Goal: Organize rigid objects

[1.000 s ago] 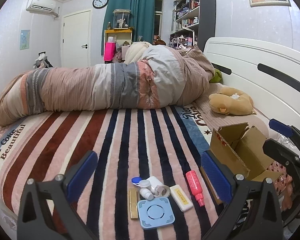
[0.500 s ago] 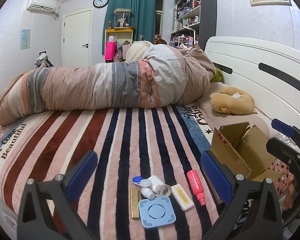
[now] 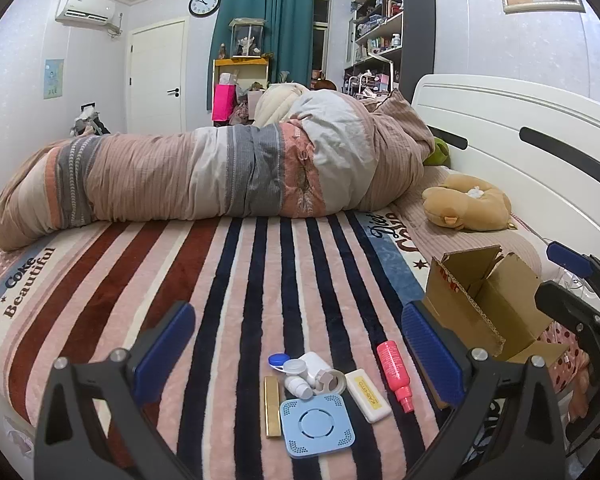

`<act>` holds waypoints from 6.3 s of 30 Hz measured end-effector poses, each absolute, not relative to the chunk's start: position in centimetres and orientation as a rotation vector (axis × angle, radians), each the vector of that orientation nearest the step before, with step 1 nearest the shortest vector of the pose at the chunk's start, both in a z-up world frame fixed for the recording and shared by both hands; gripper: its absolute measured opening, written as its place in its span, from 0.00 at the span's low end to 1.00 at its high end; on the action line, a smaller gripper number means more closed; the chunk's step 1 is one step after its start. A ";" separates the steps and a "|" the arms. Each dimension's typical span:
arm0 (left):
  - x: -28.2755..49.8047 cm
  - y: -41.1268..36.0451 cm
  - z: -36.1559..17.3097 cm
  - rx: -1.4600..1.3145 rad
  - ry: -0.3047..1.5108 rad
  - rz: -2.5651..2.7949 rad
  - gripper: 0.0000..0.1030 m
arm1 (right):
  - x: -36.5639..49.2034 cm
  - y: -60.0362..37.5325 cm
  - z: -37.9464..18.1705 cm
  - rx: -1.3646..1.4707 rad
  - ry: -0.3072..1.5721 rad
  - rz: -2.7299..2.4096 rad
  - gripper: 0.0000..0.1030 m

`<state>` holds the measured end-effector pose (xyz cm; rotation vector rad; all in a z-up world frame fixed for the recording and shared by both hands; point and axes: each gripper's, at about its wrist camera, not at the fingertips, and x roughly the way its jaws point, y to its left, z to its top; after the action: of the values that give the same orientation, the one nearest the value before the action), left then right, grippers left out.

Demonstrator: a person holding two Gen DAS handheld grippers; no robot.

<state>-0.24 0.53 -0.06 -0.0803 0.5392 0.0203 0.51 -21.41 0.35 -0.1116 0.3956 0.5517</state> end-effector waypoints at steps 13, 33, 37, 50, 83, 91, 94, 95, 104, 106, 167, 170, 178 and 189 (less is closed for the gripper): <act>-0.3 0.6 -0.1 -0.079 0.539 0.019 1.00 | 0.5 -21.4 0.3 -0.105 0.398 0.553 1.00; 0.1 5.6 -2.1 -0.086 0.539 -0.028 1.00 | -1.7 -16.5 -0.9 -0.132 0.411 0.641 0.66; 1.0 8.7 -5.0 -0.099 0.584 -0.063 0.99 | -1.2 -12.7 -5.1 -0.084 0.549 0.695 0.66; 2.5 12.3 -15.6 -0.155 0.782 -0.155 0.99 | 1.9 -6.6 -19.8 -0.018 0.938 0.496 0.84; 3.5 7.0 -7.0 -0.333 0.724 -0.718 0.56 | -0.1 -5.4 -8.8 -0.280 0.511 0.754 0.77; 4.7 1.0 -0.7 -0.206 0.658 -0.790 0.32 | 1.3 -10.4 -4.2 -0.295 0.455 0.706 0.77; 5.9 -3.4 1.4 -0.138 0.648 -0.836 0.30 | 2.1 -14.5 -2.2 -0.259 0.459 0.648 0.77; 6.7 -5.1 1.7 -0.114 0.653 -0.853 0.30 | 2.5 -15.4 -1.7 -0.250 0.463 0.634 0.77; 12.0 -16.1 0.3 -0.031 0.862 -0.972 0.32 | 6.4 -26.5 -1.7 -0.110 0.676 0.480 0.76; 12.6 -17.5 -0.6 0.007 0.901 -0.948 0.36 | 7.5 -27.7 -2.7 -0.101 0.748 0.463 0.76; 3.4 7.2 -19.6 -0.149 0.897 -0.151 0.15 | 3.9 -11.7 -11.1 -0.216 0.802 0.603 0.30; 3.5 7.2 -19.5 -0.149 0.897 -0.152 0.15 | 2.1 -14.2 -4.4 -0.189 0.648 0.605 0.30; 4.5 6.6 -20.1 -0.147 0.917 -0.142 0.15 | 6.6 -26.7 -2.3 -0.160 0.729 0.177 0.30; 4.0 6.5 -13.8 -0.102 0.807 -0.200 0.15 | 4.3 -26.3 -4.1 -0.096 0.682 0.298 0.43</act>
<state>3.96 6.50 -13.84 -0.1023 0.8072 -0.1998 4.32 -26.34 -4.12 -0.0963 0.6822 0.2981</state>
